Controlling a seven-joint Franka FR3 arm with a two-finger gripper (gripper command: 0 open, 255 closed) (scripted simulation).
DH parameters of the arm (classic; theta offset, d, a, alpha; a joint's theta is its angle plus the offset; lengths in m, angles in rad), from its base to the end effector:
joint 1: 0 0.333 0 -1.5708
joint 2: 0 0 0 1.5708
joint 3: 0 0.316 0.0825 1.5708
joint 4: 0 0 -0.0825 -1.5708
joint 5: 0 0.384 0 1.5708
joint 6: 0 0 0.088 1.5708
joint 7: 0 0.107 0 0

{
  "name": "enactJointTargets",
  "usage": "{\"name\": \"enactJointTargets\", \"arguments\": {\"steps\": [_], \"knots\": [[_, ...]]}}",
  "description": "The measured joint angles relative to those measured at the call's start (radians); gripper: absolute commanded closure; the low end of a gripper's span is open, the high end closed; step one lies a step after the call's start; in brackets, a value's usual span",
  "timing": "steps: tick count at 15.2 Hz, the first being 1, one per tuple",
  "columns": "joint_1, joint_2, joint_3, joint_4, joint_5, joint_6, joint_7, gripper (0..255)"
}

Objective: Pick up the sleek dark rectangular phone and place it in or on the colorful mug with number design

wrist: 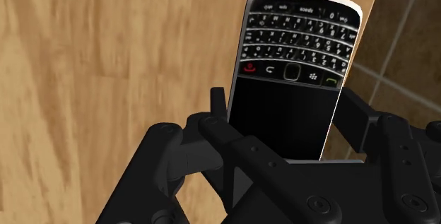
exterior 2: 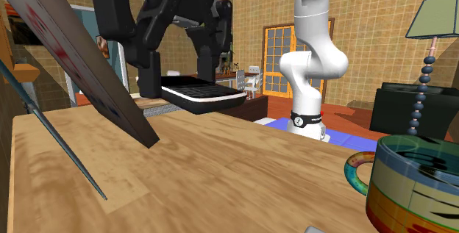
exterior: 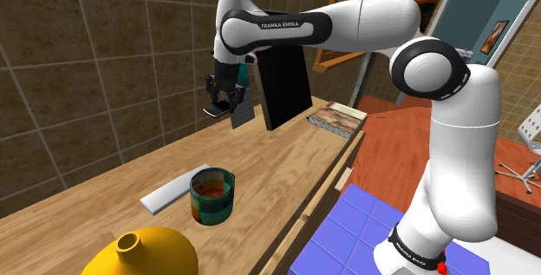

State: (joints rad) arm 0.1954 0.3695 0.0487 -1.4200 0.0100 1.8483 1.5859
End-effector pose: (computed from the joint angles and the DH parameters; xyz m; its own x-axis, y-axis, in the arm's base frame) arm 0.6588 0.1597 0.4937 0.2216 -0.9747 -0.0282 -0.9738 -0.2197 -0.0587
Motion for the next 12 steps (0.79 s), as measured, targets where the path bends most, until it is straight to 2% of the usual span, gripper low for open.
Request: {"name": "enactJointTargets", "arguments": {"steps": [3,12], "knots": [[0.014,-0.036,0.007,-0.036,-0.002,0.000,0.021,255],[0.112,-0.224,0.068,-0.287,-0.010,0.066,0.182,255]]}}
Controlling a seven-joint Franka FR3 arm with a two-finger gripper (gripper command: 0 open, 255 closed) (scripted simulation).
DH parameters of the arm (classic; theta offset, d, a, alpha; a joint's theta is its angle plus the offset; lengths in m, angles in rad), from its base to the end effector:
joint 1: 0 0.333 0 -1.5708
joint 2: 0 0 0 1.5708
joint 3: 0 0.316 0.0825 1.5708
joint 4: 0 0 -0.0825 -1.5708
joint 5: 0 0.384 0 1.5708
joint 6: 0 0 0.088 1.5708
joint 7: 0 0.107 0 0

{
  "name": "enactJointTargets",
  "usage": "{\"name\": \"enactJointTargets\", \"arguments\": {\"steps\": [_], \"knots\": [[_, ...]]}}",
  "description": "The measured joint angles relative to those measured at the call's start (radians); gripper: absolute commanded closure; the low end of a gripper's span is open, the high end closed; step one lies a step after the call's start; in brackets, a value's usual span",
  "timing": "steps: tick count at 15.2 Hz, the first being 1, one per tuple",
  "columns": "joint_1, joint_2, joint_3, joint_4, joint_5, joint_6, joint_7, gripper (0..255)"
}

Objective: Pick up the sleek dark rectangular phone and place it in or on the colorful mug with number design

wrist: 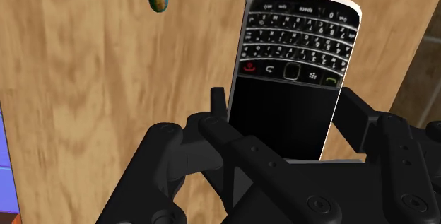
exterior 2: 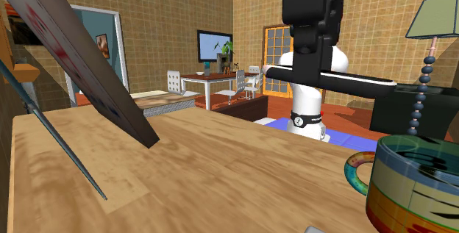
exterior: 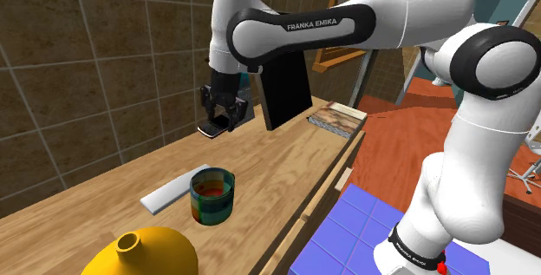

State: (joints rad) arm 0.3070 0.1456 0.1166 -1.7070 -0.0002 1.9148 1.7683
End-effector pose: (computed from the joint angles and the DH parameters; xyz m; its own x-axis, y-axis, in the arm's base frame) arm 0.5609 0.2489 0.5054 0.2233 -0.9743 -0.0288 -0.9734 -0.2213 -0.0586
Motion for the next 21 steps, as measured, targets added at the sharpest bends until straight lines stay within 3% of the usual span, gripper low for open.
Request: {"name": "enactJointTargets", "arguments": {"steps": [9,21], "knots": [[0.096,-0.141,0.086,-0.180,0.004,0.042,0.182,255],[0.104,-0.108,0.093,-0.297,-0.005,0.191,0.202,255]]}}
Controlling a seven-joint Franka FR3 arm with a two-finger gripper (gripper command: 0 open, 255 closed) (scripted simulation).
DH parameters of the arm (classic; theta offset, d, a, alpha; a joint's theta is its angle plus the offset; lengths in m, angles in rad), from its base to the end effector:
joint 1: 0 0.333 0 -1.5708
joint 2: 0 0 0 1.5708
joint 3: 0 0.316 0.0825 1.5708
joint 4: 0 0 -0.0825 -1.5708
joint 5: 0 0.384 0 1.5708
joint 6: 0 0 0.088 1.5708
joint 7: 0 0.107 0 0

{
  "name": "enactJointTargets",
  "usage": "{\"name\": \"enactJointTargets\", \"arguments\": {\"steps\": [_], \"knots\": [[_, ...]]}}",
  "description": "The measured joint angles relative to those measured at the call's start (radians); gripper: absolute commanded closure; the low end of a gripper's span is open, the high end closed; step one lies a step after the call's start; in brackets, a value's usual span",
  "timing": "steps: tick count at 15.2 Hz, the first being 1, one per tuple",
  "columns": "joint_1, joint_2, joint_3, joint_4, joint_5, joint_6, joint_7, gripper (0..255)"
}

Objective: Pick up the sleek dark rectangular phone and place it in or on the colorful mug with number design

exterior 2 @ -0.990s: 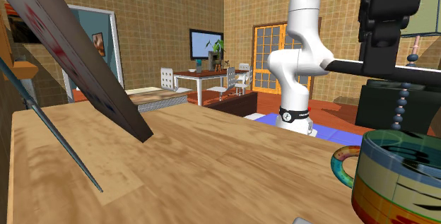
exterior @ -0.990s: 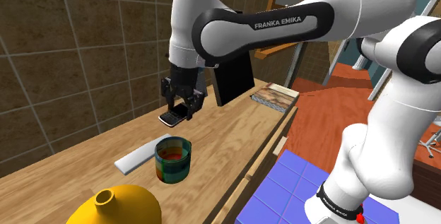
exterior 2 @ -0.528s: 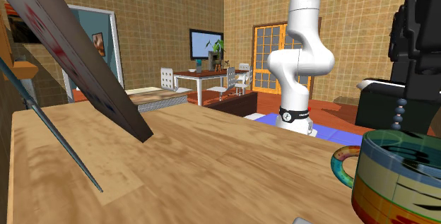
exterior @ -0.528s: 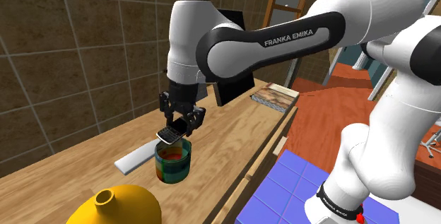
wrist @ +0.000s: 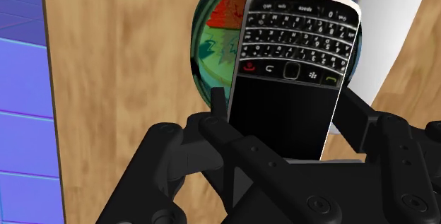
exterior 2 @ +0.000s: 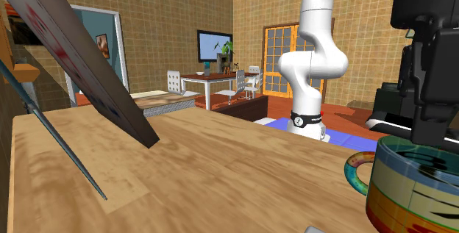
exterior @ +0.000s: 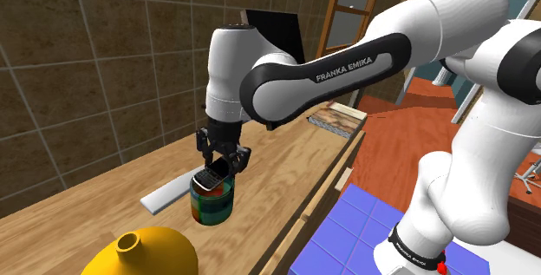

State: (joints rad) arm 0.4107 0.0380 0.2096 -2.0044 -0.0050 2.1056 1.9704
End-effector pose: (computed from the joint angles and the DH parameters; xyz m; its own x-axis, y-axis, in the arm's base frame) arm 0.4633 0.3295 0.4439 0.2216 -0.9747 -0.0281 -0.9739 -0.2197 -0.0576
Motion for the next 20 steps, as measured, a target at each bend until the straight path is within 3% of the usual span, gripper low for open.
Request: {"name": "enactJointTargets", "arguments": {"steps": [8,9,15,20], "knots": [[0.000,0.011,0.000,-0.019,-0.003,0.032,0.001,255],[0.000,0.011,0.000,-0.019,-0.003,0.033,0.001,0],[0.000,0.013,0.000,-0.020,-0.003,0.033,0.001,0],[-0.002,-0.029,-0.001,0.048,0.007,-0.074,-0.006,0]]}}
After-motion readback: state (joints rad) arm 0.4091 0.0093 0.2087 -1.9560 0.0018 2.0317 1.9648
